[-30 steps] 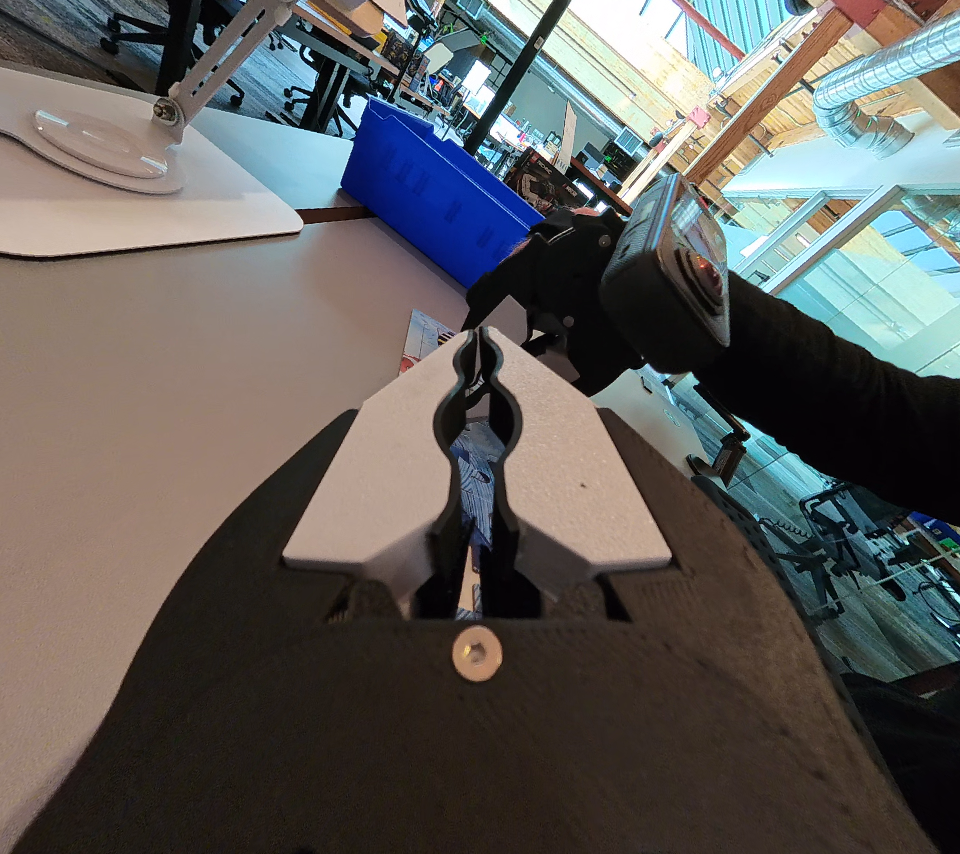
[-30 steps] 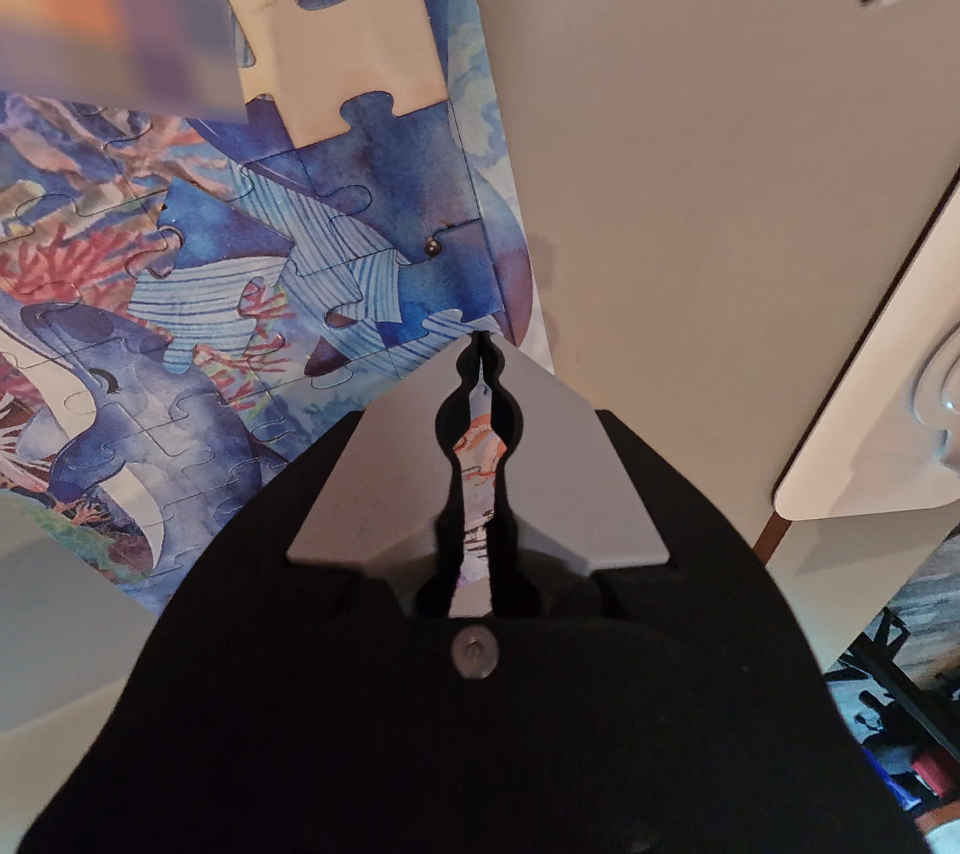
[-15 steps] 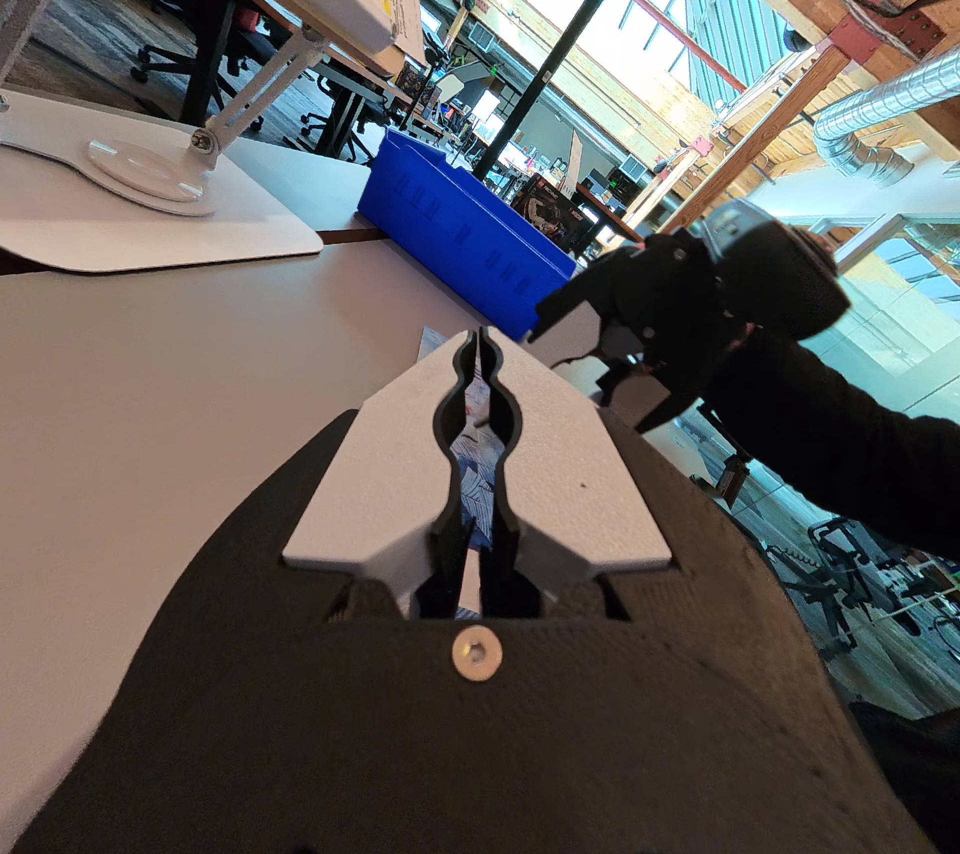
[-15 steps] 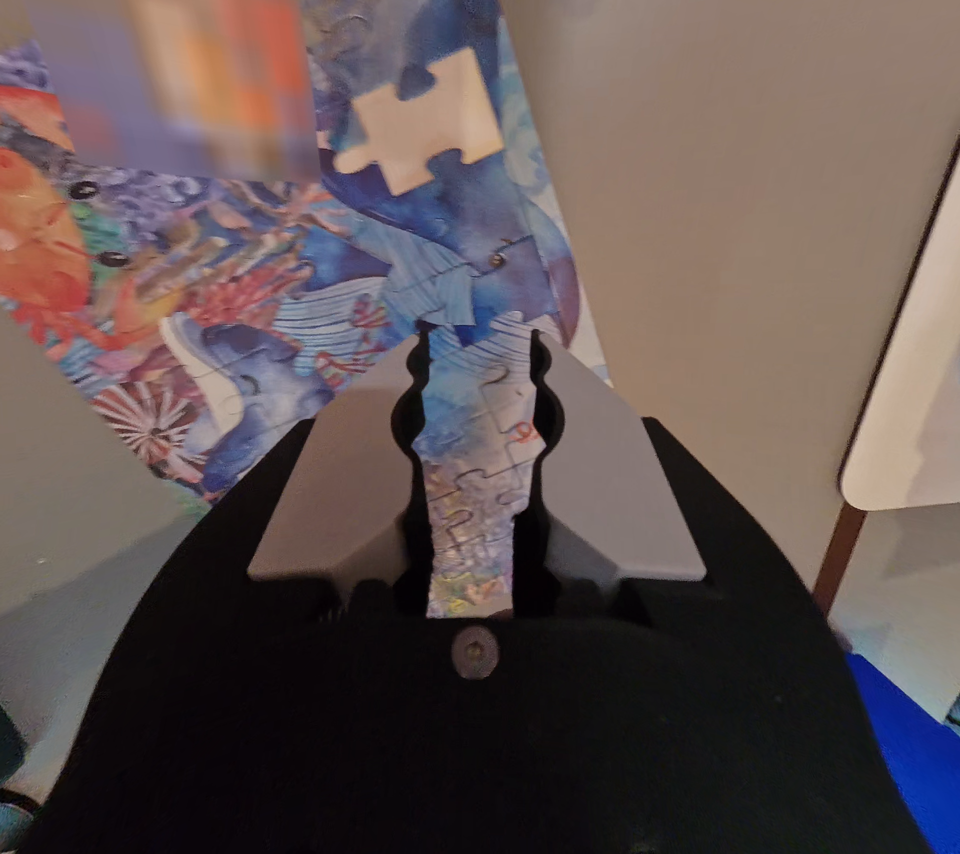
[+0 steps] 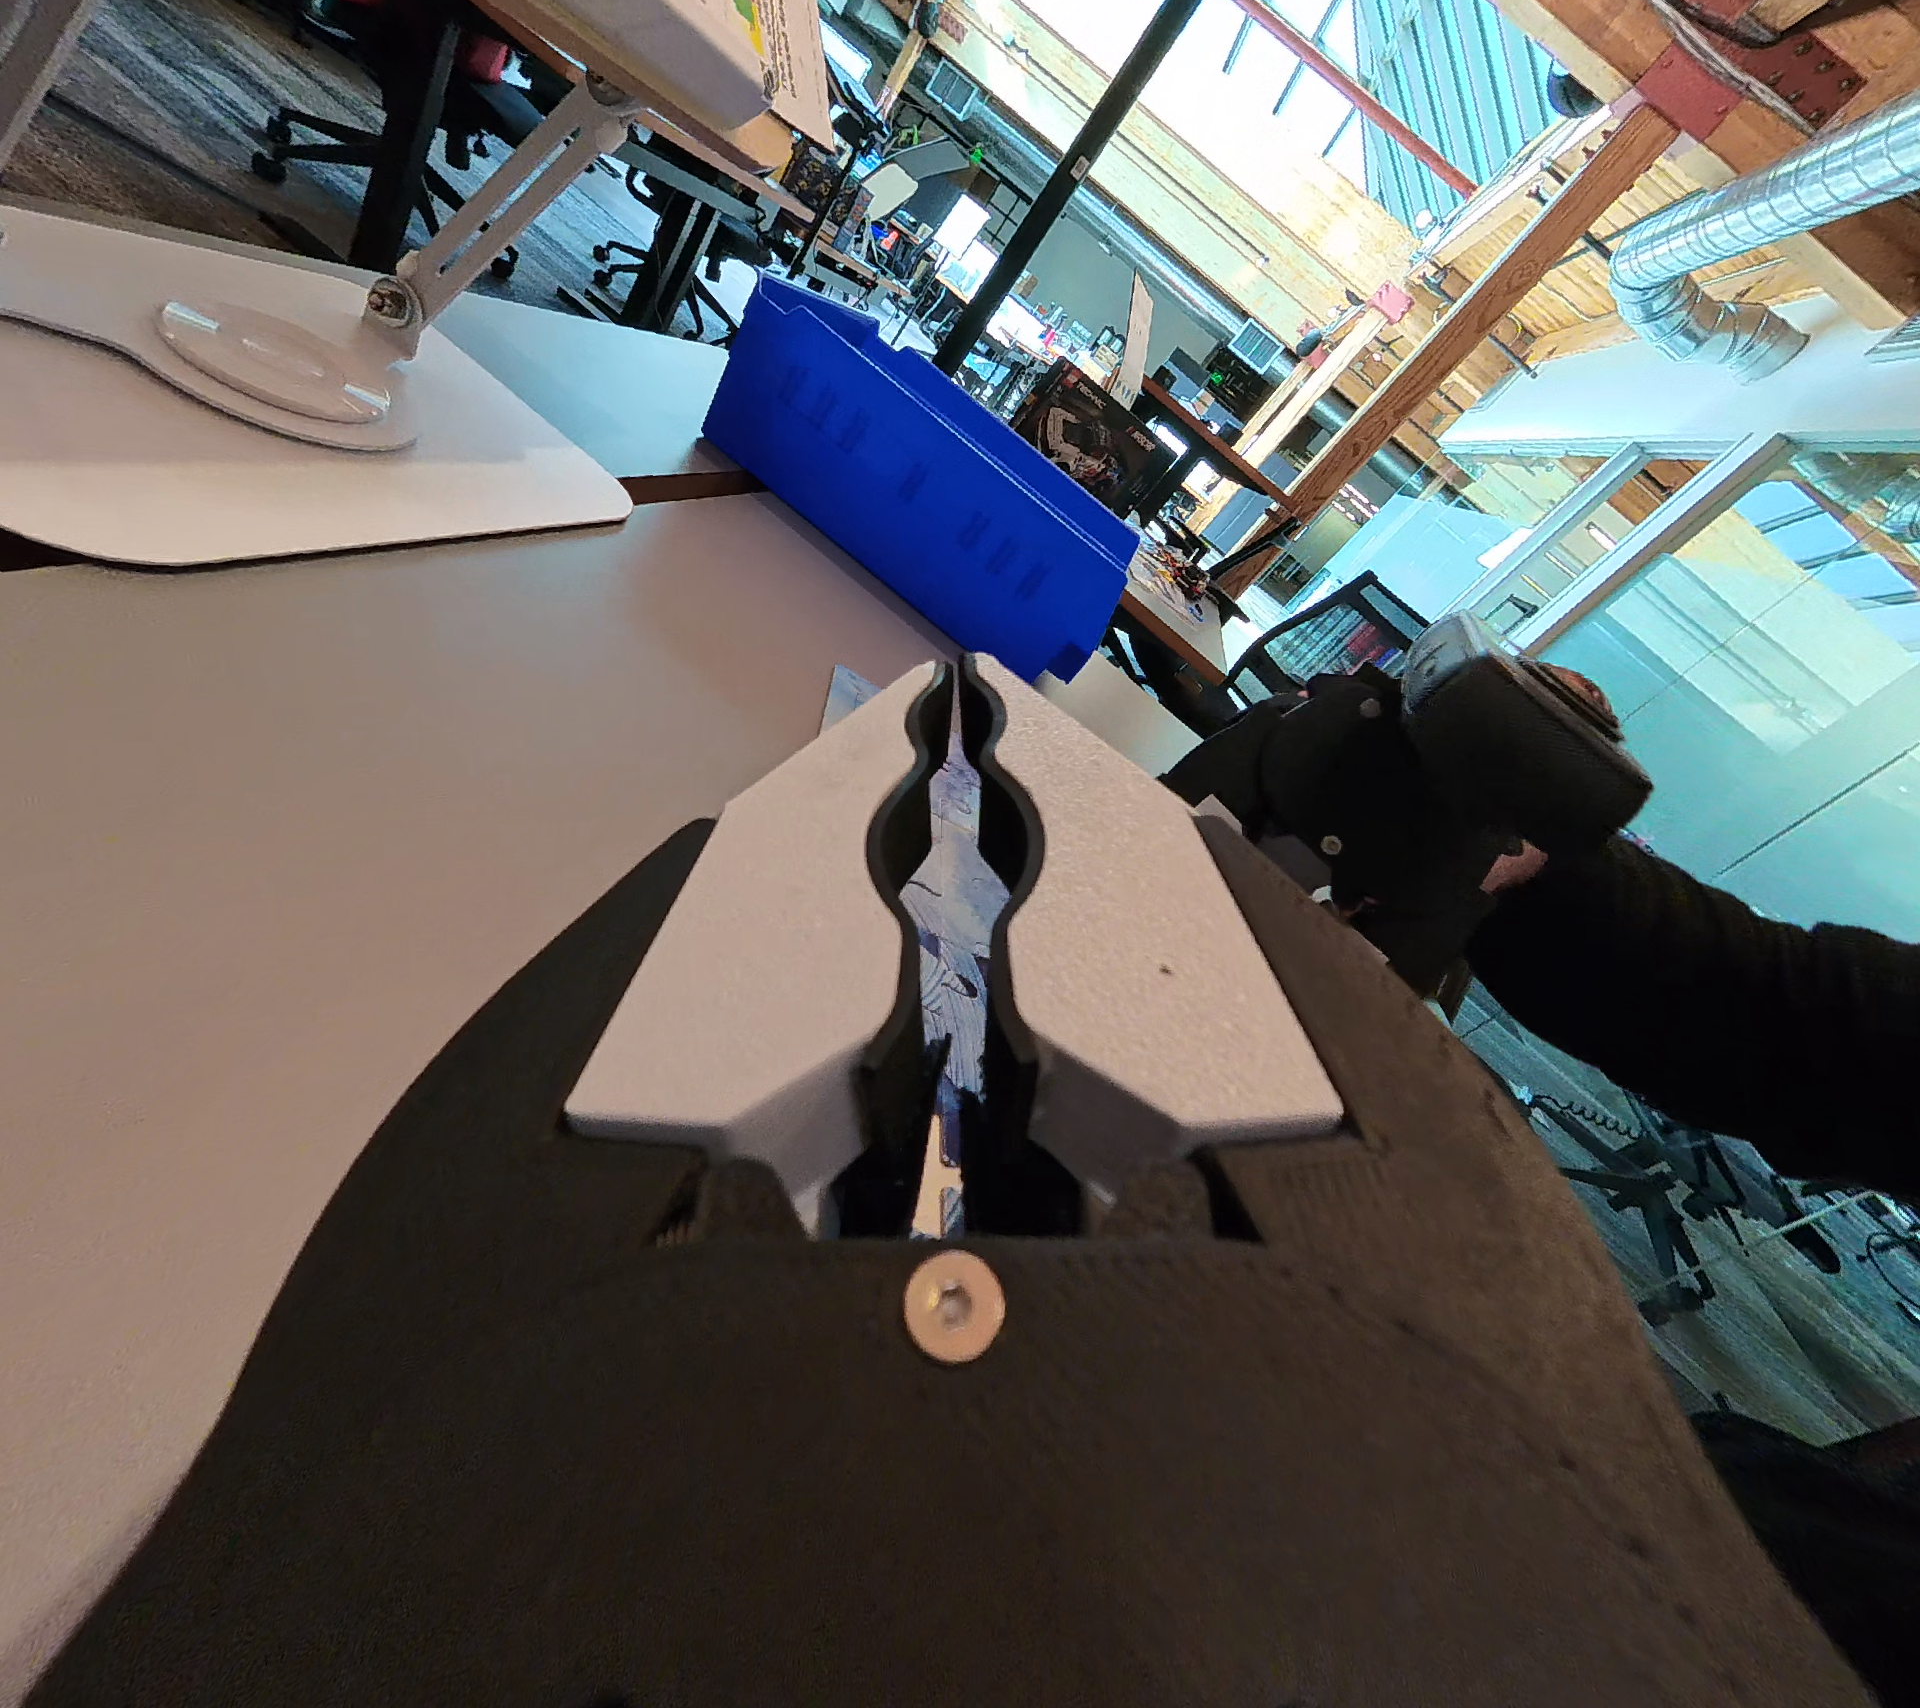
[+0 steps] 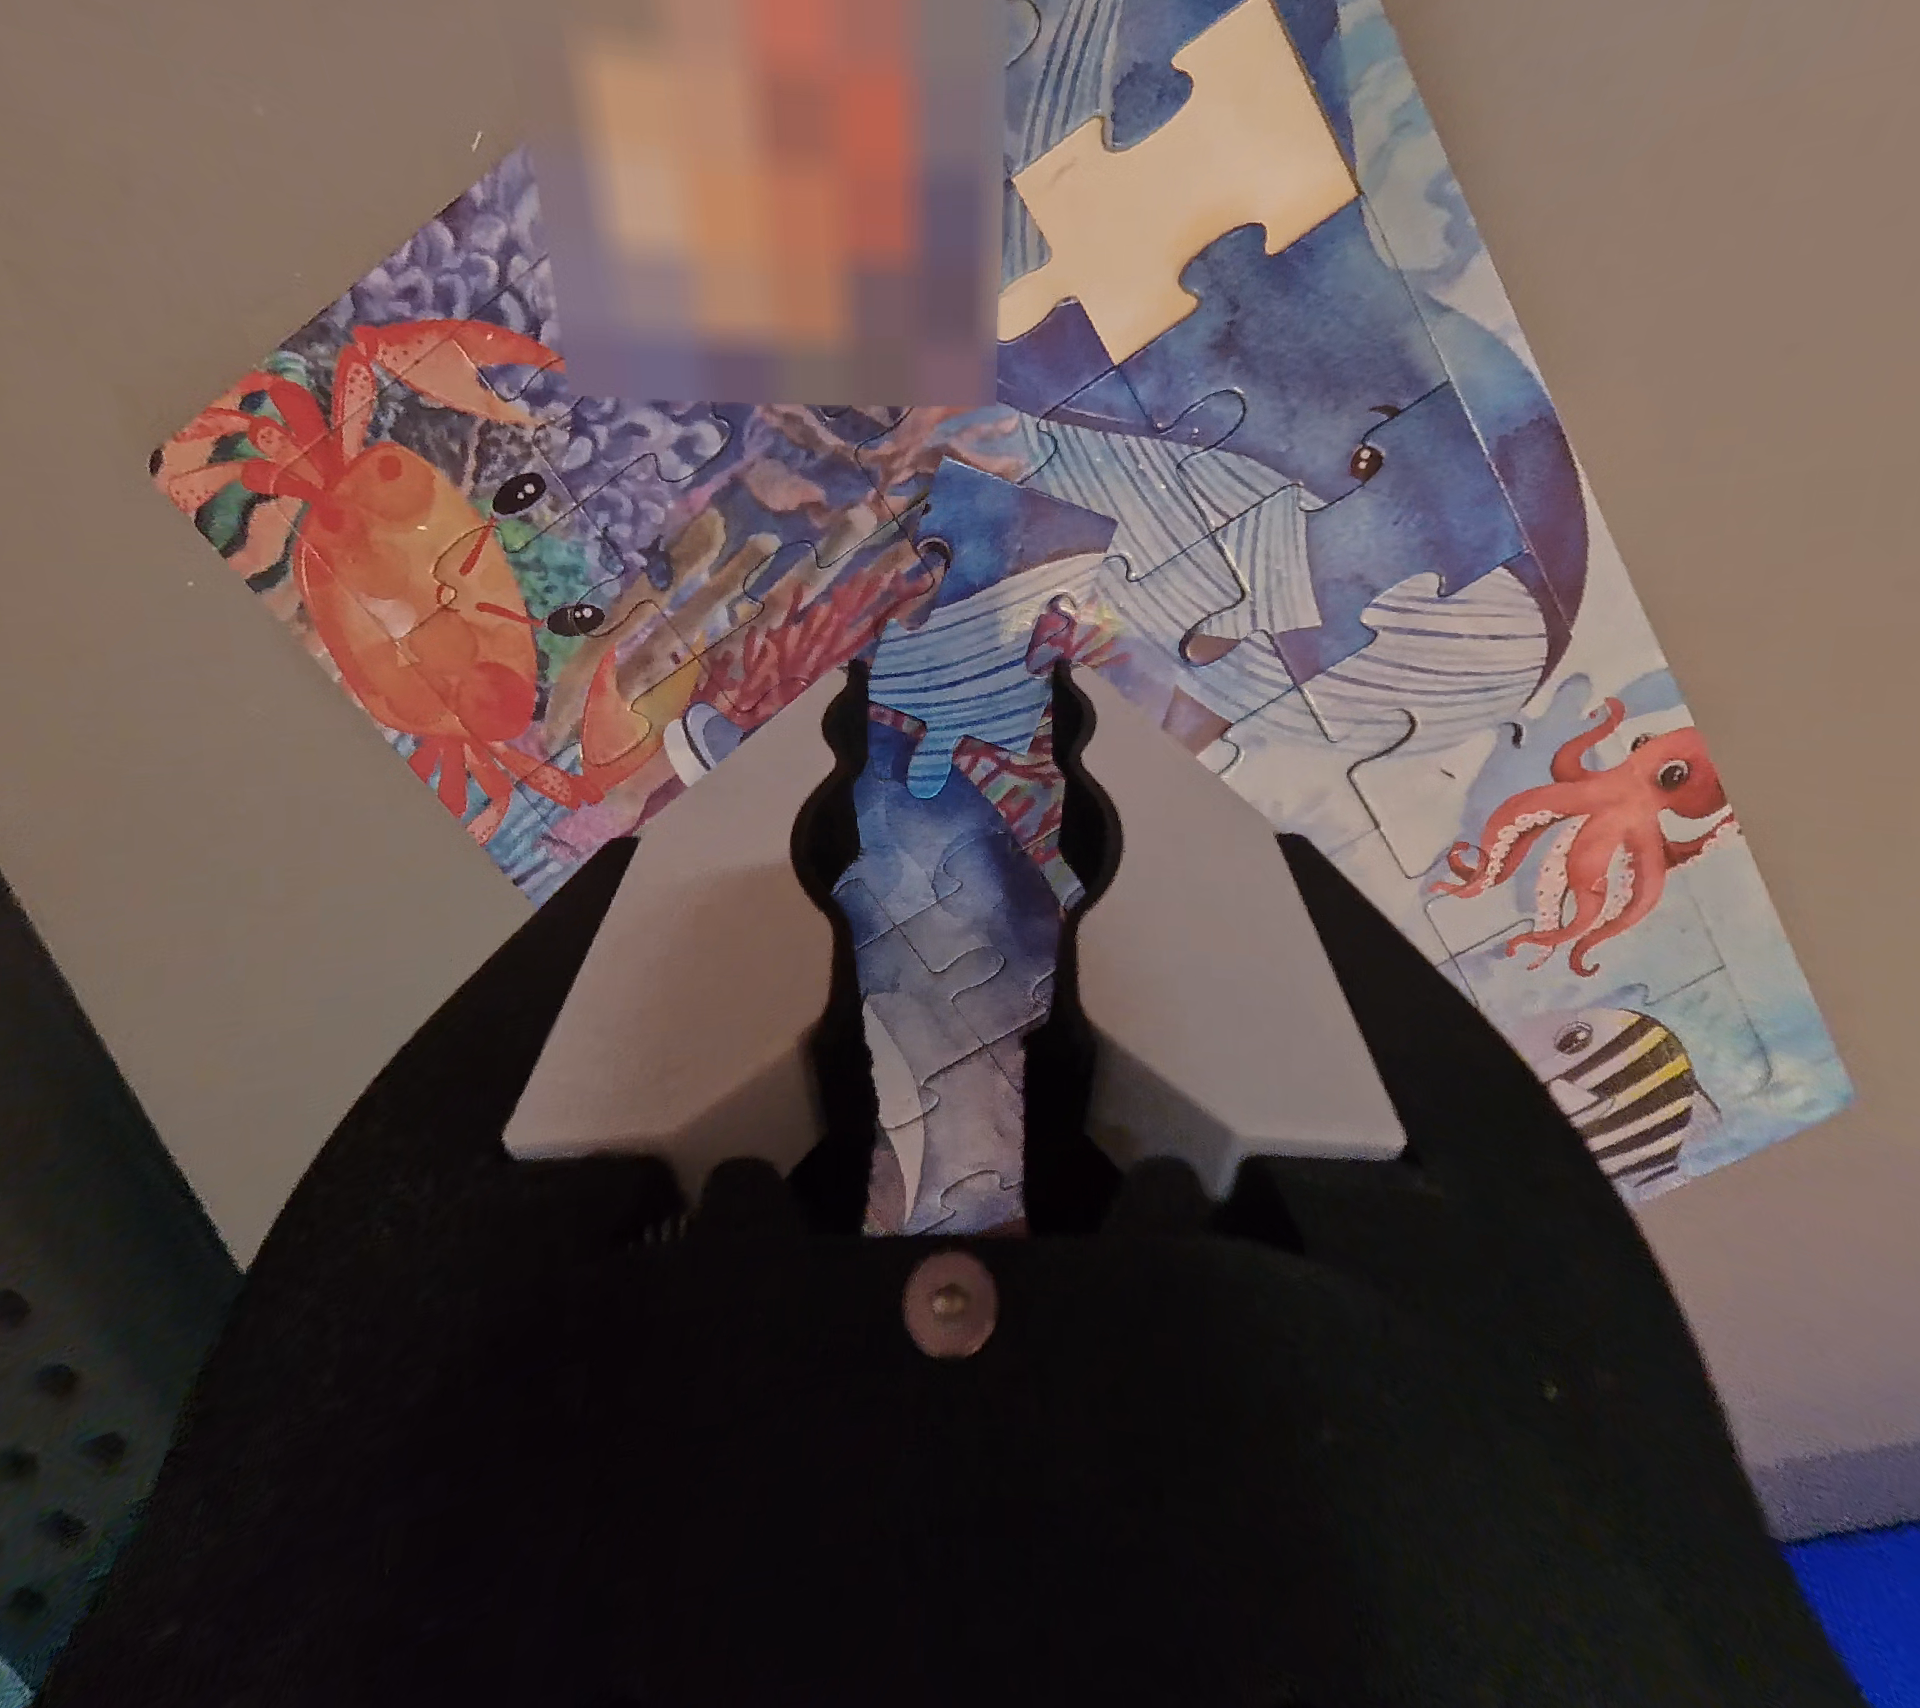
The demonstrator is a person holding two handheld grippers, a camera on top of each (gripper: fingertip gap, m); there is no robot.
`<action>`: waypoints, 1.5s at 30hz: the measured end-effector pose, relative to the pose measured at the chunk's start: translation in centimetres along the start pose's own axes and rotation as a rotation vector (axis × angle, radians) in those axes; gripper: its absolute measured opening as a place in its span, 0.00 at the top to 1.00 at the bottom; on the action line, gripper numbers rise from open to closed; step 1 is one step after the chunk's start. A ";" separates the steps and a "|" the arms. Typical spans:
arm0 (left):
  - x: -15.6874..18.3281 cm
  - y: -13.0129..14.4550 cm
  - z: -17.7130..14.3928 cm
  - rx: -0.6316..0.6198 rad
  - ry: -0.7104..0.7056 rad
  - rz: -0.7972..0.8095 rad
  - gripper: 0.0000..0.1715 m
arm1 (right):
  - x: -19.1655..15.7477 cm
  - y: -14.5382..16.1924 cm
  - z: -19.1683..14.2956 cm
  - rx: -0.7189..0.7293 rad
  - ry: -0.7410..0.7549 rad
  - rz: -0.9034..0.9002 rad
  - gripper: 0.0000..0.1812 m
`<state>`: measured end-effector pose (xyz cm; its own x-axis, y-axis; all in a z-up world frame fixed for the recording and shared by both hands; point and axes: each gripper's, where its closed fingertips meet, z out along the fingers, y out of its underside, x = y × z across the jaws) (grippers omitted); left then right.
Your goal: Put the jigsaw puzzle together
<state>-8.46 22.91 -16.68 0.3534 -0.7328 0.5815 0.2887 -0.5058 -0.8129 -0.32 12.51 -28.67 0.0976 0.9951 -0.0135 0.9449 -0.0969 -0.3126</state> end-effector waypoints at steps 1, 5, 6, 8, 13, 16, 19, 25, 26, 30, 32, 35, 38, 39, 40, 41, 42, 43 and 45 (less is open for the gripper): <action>0.0 0.0 0.0 0.000 -0.001 0.002 1.00 | 0.0 0.0 0.0 0.007 -0.002 0.008 0.82; 0.0 -0.5 -0.3 0.017 -0.005 0.004 1.00 | 0.5 -0.6 -0.4 0.049 0.002 0.077 0.82; -0.1 -0.7 -0.4 0.024 -0.008 0.003 1.00 | 0.6 -1.3 -0.7 0.076 0.002 0.102 0.82; -0.2 -0.9 -0.6 0.033 -0.013 0.003 1.00 | 0.7 -2.8 -1.1 0.135 -0.015 0.160 0.82; -0.1 -1.3 -0.9 0.047 -0.012 0.005 1.00 | 1.9 -5.4 -0.3 0.185 0.005 0.289 0.82; -0.1 -1.6 -1.1 0.057 -0.010 0.004 1.00 | 2.5 -6.2 0.9 0.184 0.014 0.357 0.82; 0.0 -1.8 -1.3 0.068 -0.006 0.000 1.00 | 3.1 -6.6 1.7 0.191 0.036 0.401 0.82; 0.1 -2.3 -1.7 0.085 0.002 -0.003 1.00 | 2.6 -7.2 1.0 0.227 0.000 0.440 0.76; 0.2 -2.5 -1.8 0.090 0.003 -0.003 1.00 | 2.5 -7.1 0.7 0.236 -0.011 0.437 0.77; 0.4 -2.8 -2.0 0.103 0.007 -0.003 1.00 | 1.6 -6.7 0.9 0.227 -0.026 0.390 0.83; 0.5 -2.9 -2.2 0.106 0.009 -0.001 1.00 | 0.8 -6.7 1.6 0.209 -0.053 0.386 0.84; 0.6 -3.3 -2.5 0.117 0.011 0.002 1.00 | 0.4 -7.0 1.6 0.213 -0.059 0.370 0.82; 0.5 -3.6 -2.9 0.133 0.010 -0.003 1.00 | 0.6 -7.2 0.8 0.241 -0.049 0.367 0.83; 0.5 -3.7 -3.0 0.137 0.009 -0.005 1.00 | 0.8 -7.3 0.6 0.239 -0.036 0.348 0.82; 0.4 -3.8 -3.1 0.139 0.010 -0.007 1.00 | 1.0 -7.7 0.4 0.254 -0.020 0.324 0.82; 0.4 -3.7 -3.1 0.139 0.008 -0.007 1.00 | 1.2 -8.1 0.3 0.263 -0.012 0.304 0.81; 0.4 -3.7 -3.1 0.137 0.006 -0.005 1.00 | 1.3 -8.6 0.3 0.262 -0.010 0.275 0.79; 0.3 -3.7 -3.1 0.138 0.003 -0.003 1.00 | 1.7 -9.1 0.3 0.265 0.017 0.230 0.77; 0.3 -3.9 -3.3 0.145 0.001 -0.004 1.00 | 3.0 -9.7 0.9 0.257 0.099 0.087 0.72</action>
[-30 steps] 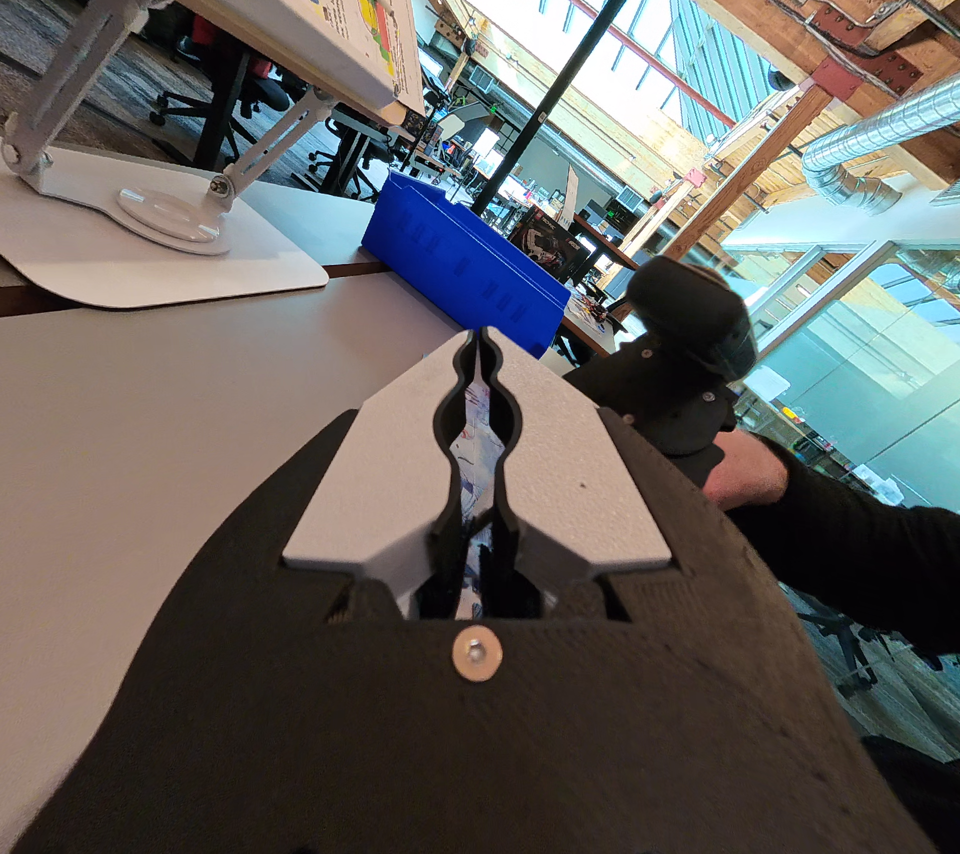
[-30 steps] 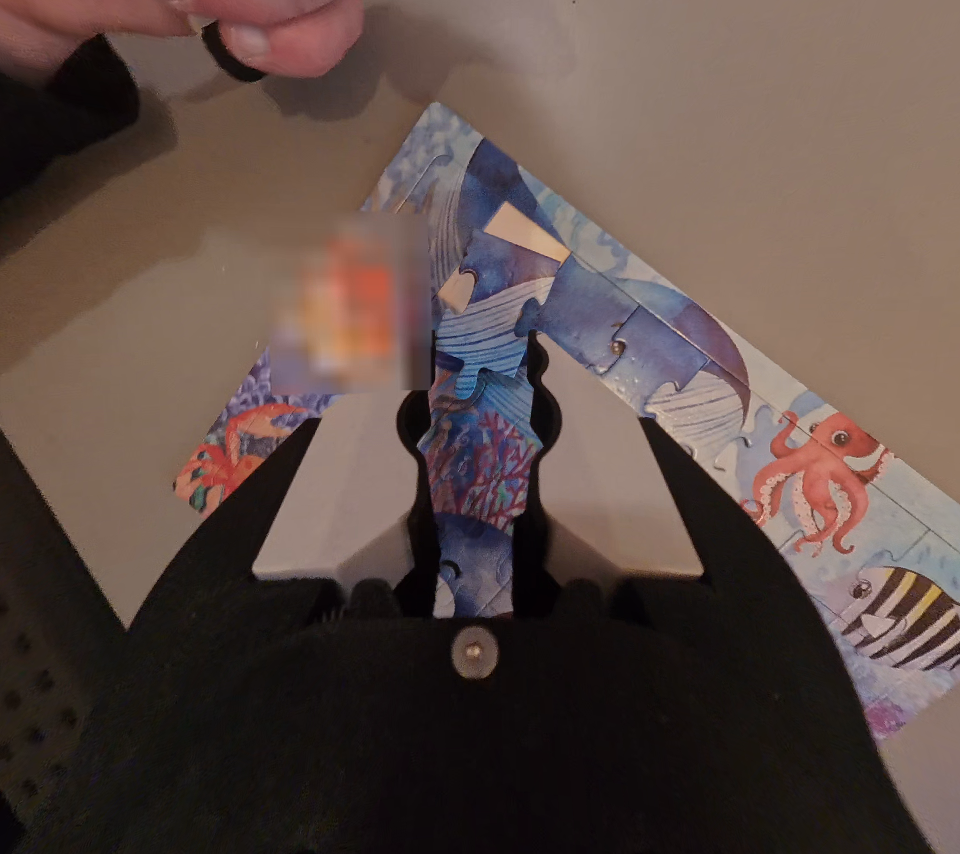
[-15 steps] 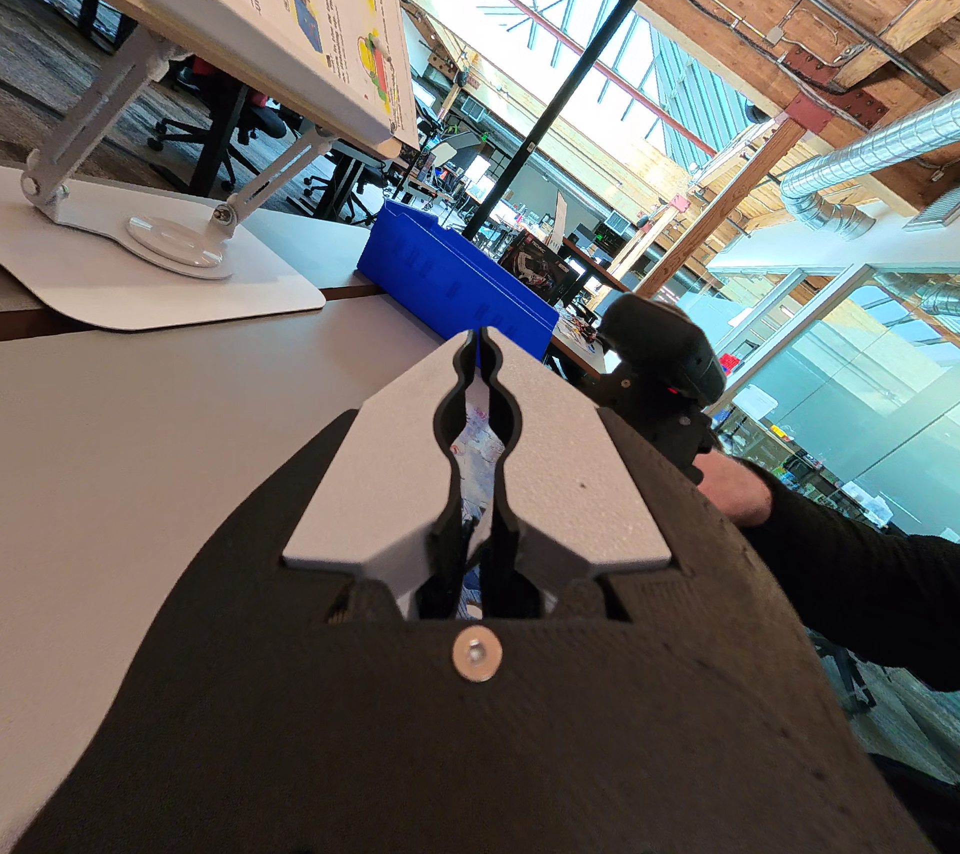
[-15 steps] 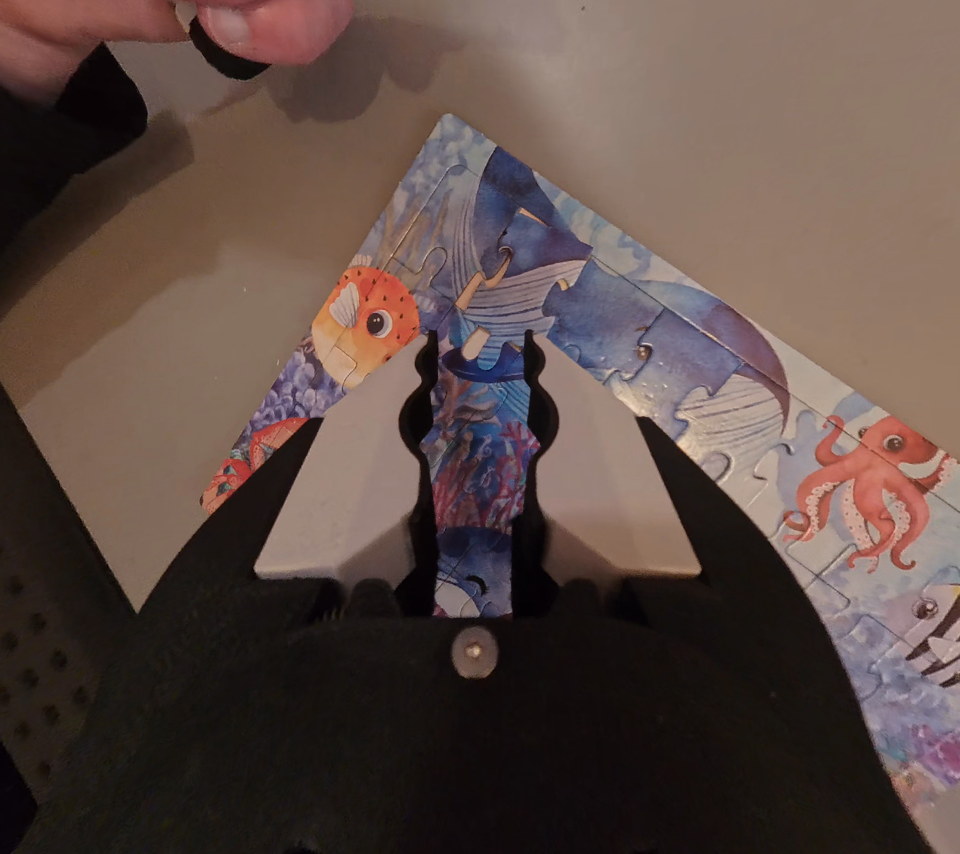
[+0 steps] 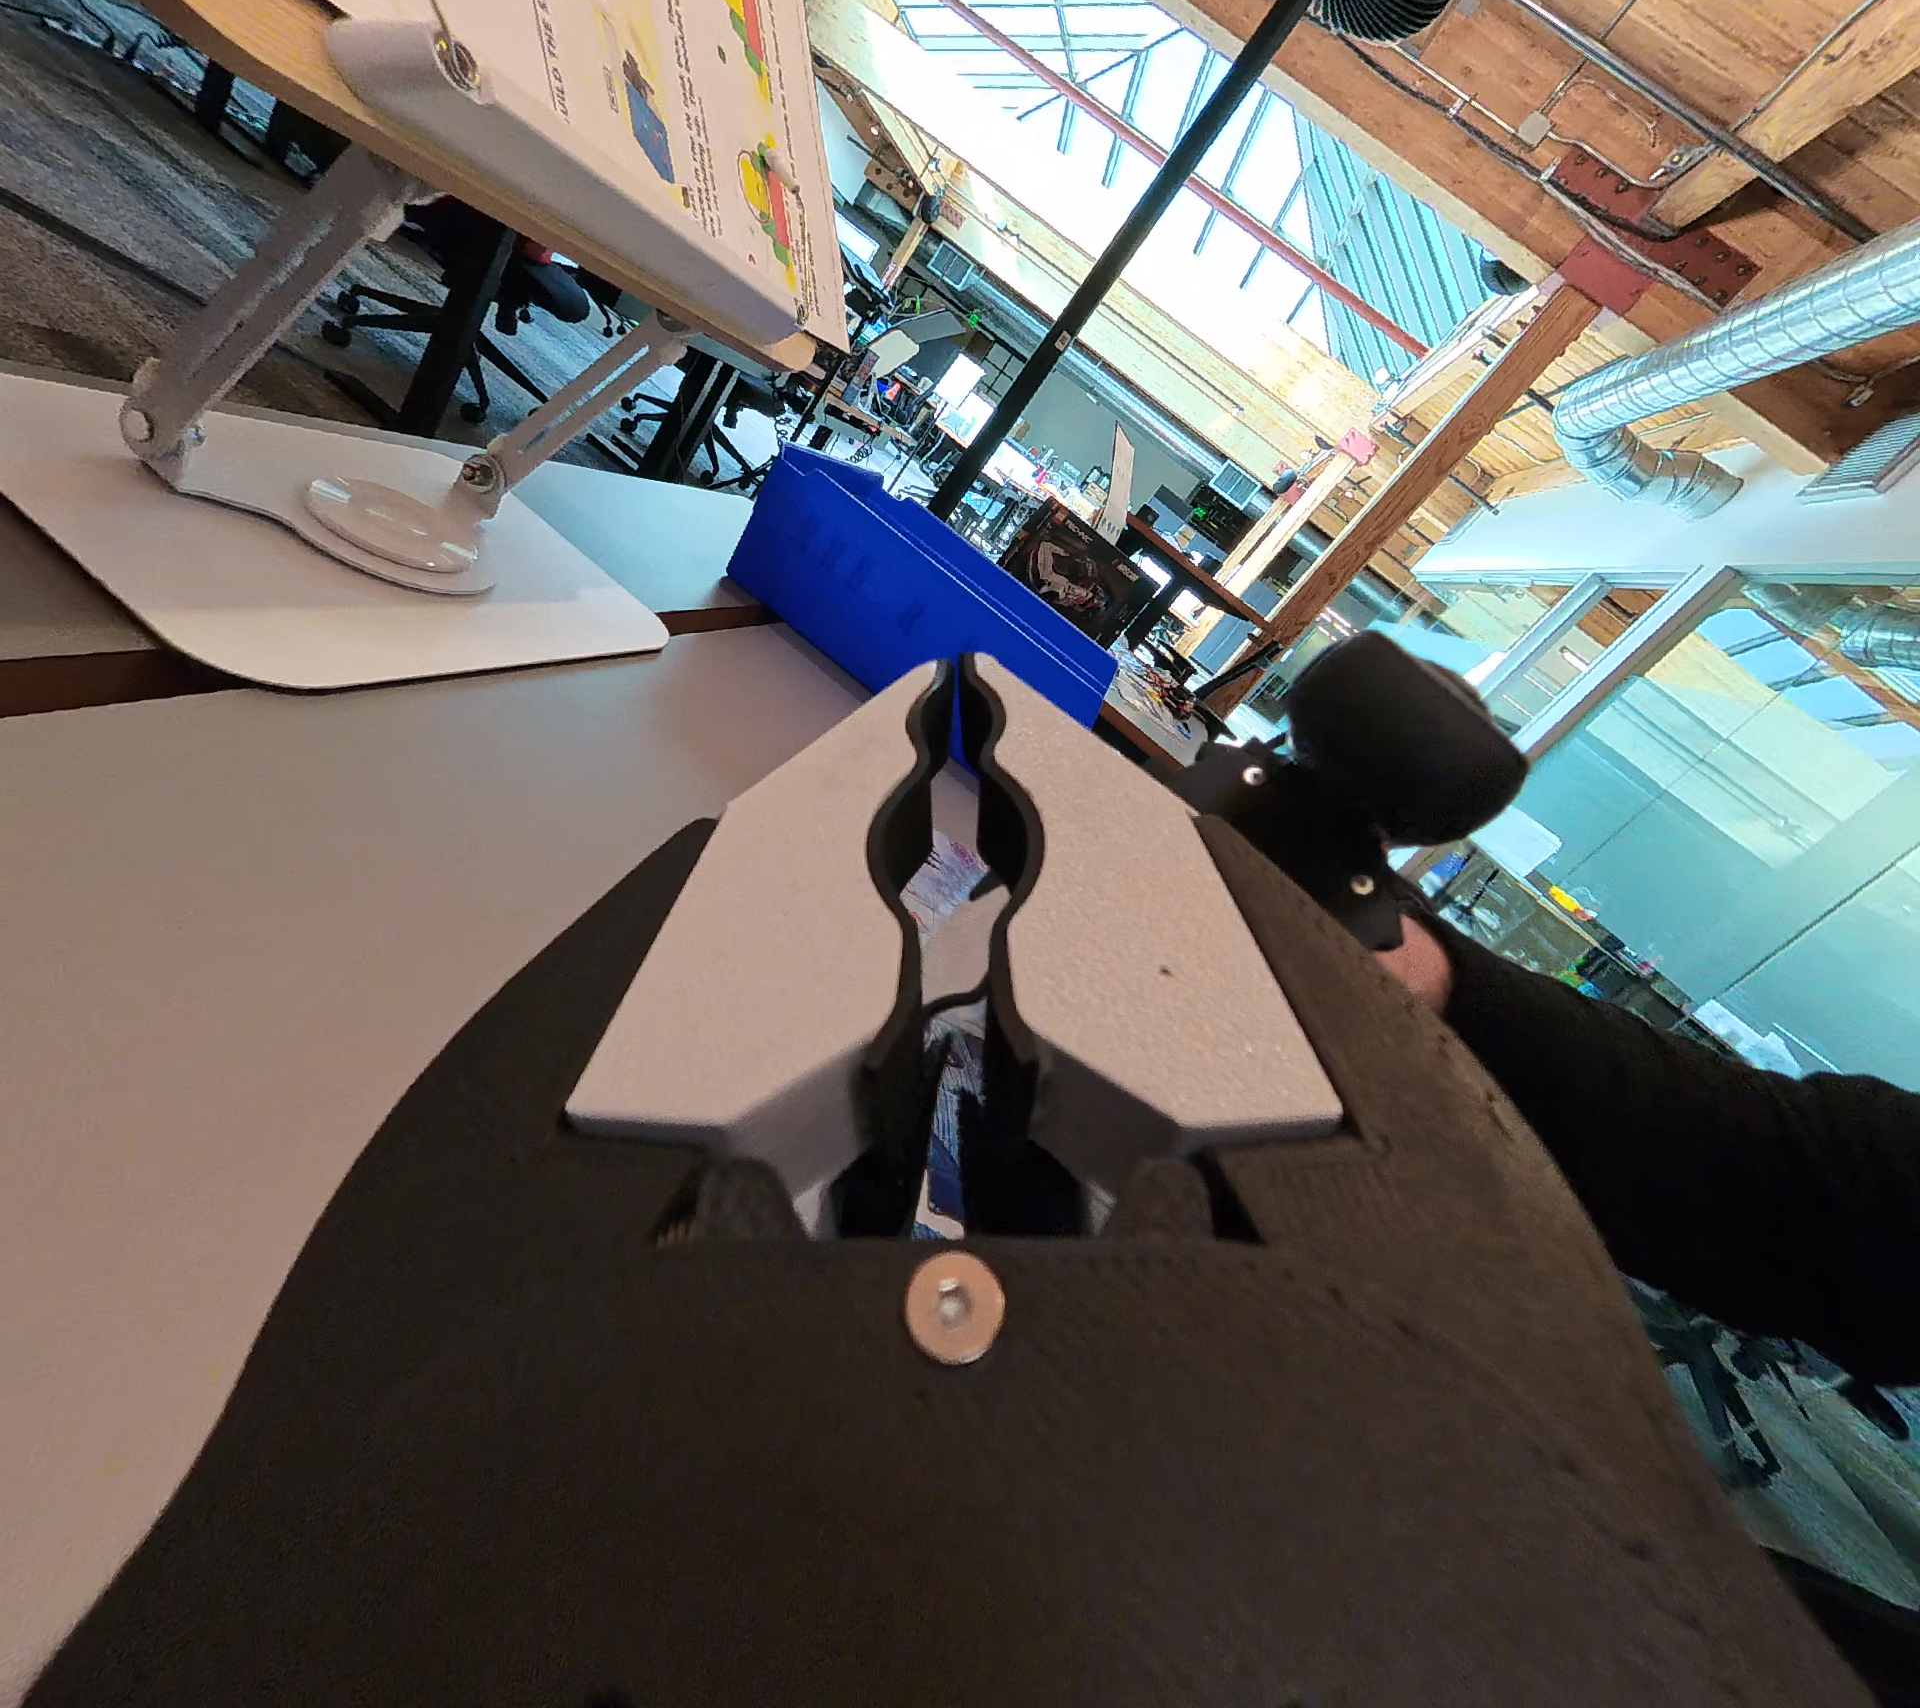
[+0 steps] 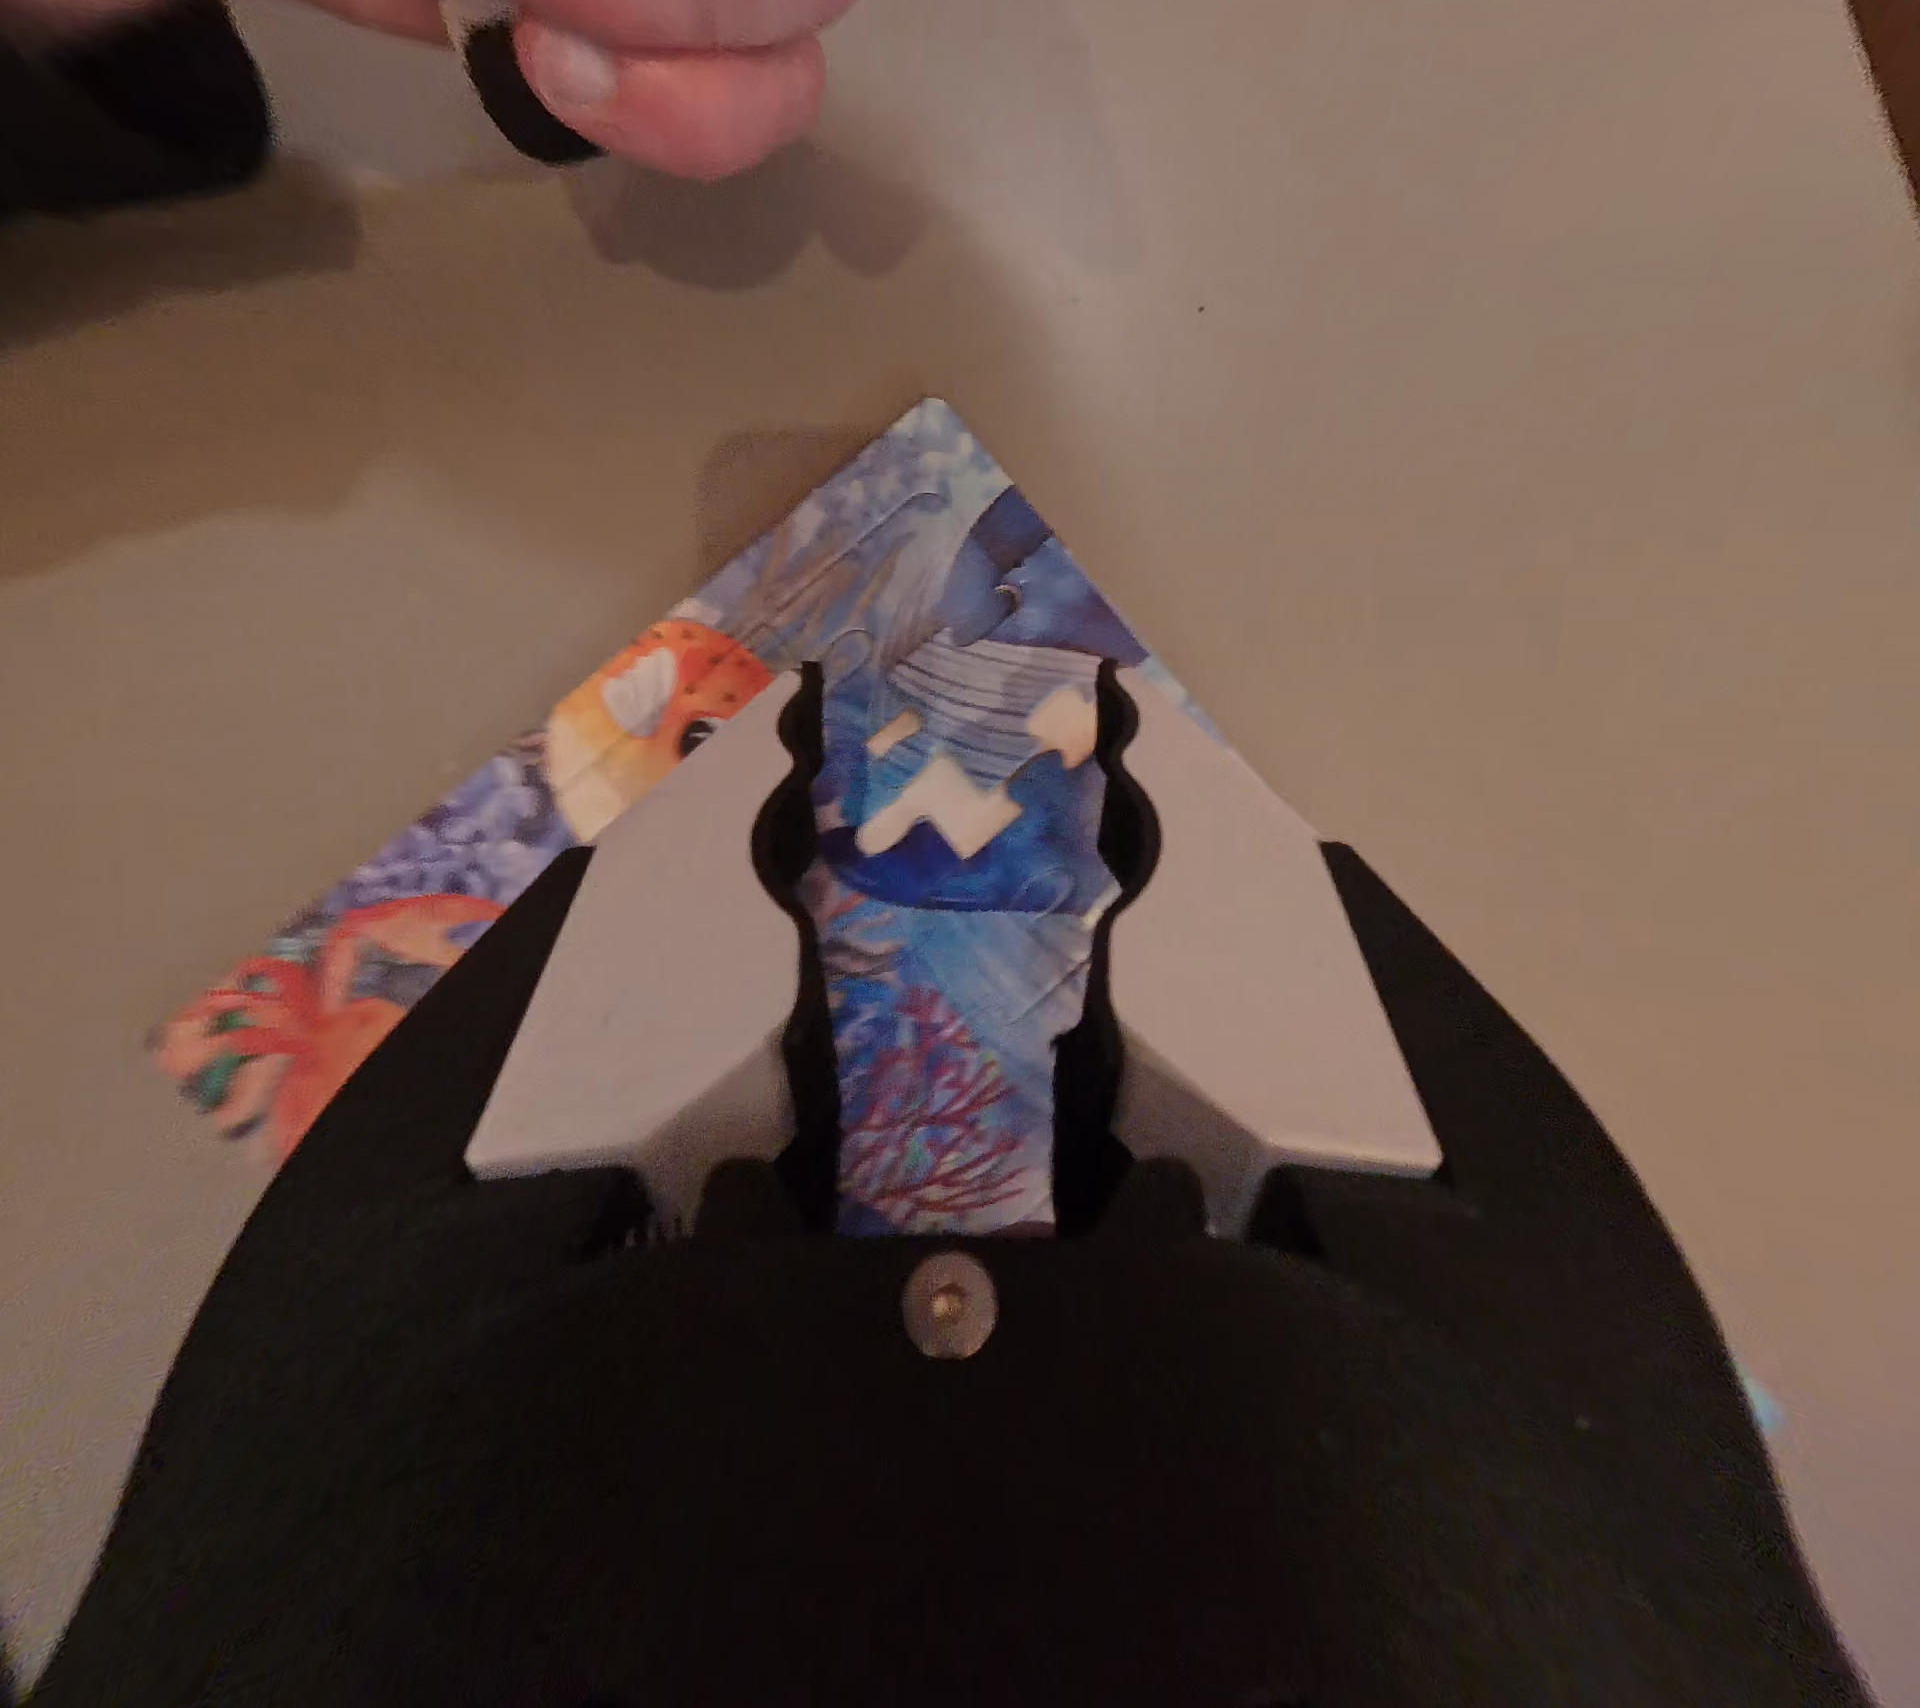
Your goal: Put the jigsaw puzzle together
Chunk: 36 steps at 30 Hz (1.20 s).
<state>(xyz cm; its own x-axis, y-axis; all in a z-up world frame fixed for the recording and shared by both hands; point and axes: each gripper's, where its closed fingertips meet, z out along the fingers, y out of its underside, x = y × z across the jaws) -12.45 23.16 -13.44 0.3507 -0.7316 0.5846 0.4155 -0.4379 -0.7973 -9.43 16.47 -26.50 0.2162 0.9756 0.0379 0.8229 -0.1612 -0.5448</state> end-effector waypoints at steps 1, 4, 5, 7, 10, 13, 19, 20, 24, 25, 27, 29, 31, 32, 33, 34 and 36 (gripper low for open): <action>0.0 -0.1 -0.1 0.003 -0.003 0.002 1.00 | 0.6 0.2 0.6 -0.021 0.016 -0.047 0.68; -0.3 -0.5 -0.6 0.019 -0.008 -0.001 1.00 | 1.2 0.3 1.7 -0.044 -0.022 -0.115 0.63; -0.4 -0.6 -0.7 0.022 -0.010 -0.002 1.00 | 1.4 0.5 1.9 -0.061 -0.039 -0.125 0.63; -0.6 -0.7 -0.9 0.027 -0.012 -0.006 1.00 | 0.9 0.5 2.0 -0.056 -0.109 -0.142 0.67; -0.7 -0.6 -0.8 0.024 -0.011 -0.011 1.00 | 1.1 0.7 1.9 -0.056 -0.119 -0.148 0.72; -0.7 -0.4 -0.7 0.017 -0.011 -0.010 1.00 | 1.0 0.9 1.6 -0.057 -0.122 -0.170 0.79; -0.6 -0.4 -0.7 0.017 -0.012 -0.007 1.00 | 0.3 1.9 0.9 -0.088 -0.163 -0.143 0.85; -0.6 -0.4 -0.7 0.016 -0.012 -0.006 1.00 | 0.1 2.0 0.8 -0.093 -0.168 -0.141 0.85; -0.6 -0.3 -0.6 0.011 -0.010 -0.005 1.00 | -0.6 2.6 0.4 -0.152 -0.205 -0.143 0.88; -0.5 -0.3 -0.6 0.011 -0.010 -0.005 1.00 | -0.6 2.8 0.2 -0.174 -0.216 -0.132 0.88; -0.6 -0.3 -0.6 0.011 -0.008 -0.007 1.00 | -1.4 2.7 0.3 -0.177 -0.256 -0.129 0.87; -0.5 -0.3 -0.6 0.011 -0.007 -0.008 1.00 | -1.2 2.5 0.5 -0.184 -0.232 -0.145 0.90; -0.5 -0.3 -0.6 0.012 -0.005 -0.009 1.00 | -1.3 2.5 0.5 -0.186 -0.238 -0.157 0.90; -0.5 -0.4 -0.7 0.013 -0.004 -0.009 1.00 | -1.5 2.4 0.5 -0.181 -0.253 -0.148 0.90; -0.5 -0.4 -0.7 0.014 -0.004 -0.009 1.00 | -1.6 2.3 0.5 -0.180 -0.262 -0.146 0.89; -0.4 -0.4 -0.7 0.015 -0.003 -0.008 1.00 | -1.5 2.4 0.4 -0.182 -0.260 -0.147 0.88; -0.4 -0.6 -0.8 0.019 -0.002 -0.009 1.00 | -1.0 1.9 -0.1 -0.143 -0.244 -0.121 0.86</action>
